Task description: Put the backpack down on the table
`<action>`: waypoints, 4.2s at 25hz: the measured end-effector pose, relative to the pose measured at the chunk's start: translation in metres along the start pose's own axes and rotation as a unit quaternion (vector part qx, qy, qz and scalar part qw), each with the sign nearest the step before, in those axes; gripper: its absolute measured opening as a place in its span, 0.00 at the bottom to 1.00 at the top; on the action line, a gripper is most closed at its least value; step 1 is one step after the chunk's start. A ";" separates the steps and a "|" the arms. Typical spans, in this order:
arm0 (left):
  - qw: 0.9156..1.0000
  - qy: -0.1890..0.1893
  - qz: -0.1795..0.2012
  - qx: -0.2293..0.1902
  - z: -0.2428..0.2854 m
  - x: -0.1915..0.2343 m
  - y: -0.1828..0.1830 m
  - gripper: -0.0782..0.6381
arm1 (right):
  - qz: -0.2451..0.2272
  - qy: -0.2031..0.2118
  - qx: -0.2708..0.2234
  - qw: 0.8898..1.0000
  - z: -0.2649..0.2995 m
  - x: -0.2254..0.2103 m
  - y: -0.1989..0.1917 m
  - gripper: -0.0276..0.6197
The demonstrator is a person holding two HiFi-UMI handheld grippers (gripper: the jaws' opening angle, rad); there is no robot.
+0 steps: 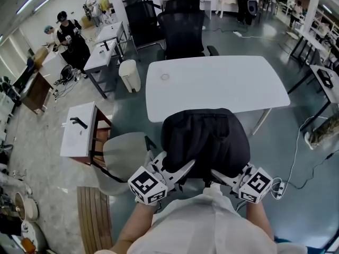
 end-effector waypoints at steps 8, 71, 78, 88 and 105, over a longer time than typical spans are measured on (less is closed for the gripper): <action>1.000 -0.004 -0.003 0.003 0.007 0.005 0.000 0.28 | 0.004 -0.003 -0.001 1.000 -0.001 -0.007 -0.001 0.35; 0.996 -0.087 -0.009 0.016 0.365 0.215 0.050 0.28 | 0.023 -0.072 -0.017 0.997 -0.018 -0.402 0.026 0.35; 0.997 -0.079 -0.022 0.014 0.369 0.285 0.057 0.28 | 0.029 -0.058 -0.003 0.998 0.041 -0.445 0.037 0.35; 0.996 -0.082 -0.026 0.012 0.377 0.381 0.073 0.28 | 0.032 -0.059 0.002 0.998 0.117 -0.500 0.058 0.35; 0.997 -0.048 -0.055 0.003 0.336 0.469 0.069 0.28 | 0.042 -0.028 0.034 0.998 0.218 -0.517 0.067 0.35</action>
Point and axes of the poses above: the fingertips, and each gripper's own axes: z forward along the fingers, x to its left, y out of its top, the point moved 6 cm from there along -z, backward along the fingers, and after that the axes turned 14 degrees about -y, right-handed, at the moved point
